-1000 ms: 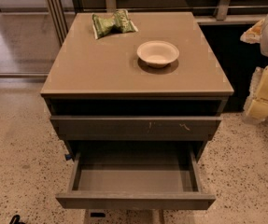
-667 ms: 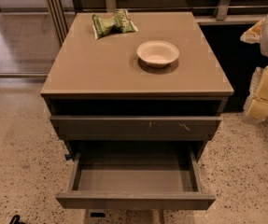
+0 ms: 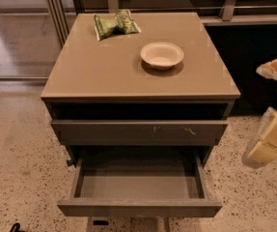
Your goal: Close middle drawer
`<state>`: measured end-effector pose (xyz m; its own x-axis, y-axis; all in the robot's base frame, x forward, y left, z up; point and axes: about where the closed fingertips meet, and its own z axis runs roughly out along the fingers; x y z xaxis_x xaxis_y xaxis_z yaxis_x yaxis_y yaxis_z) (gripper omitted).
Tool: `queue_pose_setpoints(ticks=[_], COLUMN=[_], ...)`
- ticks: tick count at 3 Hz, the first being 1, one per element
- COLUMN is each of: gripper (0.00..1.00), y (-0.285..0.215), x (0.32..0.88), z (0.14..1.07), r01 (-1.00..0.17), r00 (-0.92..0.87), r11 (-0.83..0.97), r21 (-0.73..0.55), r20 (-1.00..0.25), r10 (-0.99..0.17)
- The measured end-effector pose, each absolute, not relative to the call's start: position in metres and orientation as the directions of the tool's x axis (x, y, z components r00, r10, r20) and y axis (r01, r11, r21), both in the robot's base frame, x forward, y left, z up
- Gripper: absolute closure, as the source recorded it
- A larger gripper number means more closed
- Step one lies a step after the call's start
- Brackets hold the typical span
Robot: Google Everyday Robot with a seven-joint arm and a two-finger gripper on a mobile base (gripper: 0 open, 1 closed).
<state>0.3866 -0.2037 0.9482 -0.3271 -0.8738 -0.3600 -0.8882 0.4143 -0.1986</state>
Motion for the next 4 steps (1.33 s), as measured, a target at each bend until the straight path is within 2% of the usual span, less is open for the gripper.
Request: queue_pose_setpoints(ticks=[2,3,4], gripper=[0.0,0.19,0.42], y=[-0.205,-0.201,-0.201], x=[0.349,0.348,0.348], z=[0.898,0.896,0.896], r01=[-0.826,-0.826,-0.826], r00=[-0.406,-0.408,-0.408], r11=[0.55,0.552,0.552], r21=[-0.125,-0.114,-0.114], r20=[-0.543,-0.555,-0.555], r10=[-0.735,-0.725,-0.725])
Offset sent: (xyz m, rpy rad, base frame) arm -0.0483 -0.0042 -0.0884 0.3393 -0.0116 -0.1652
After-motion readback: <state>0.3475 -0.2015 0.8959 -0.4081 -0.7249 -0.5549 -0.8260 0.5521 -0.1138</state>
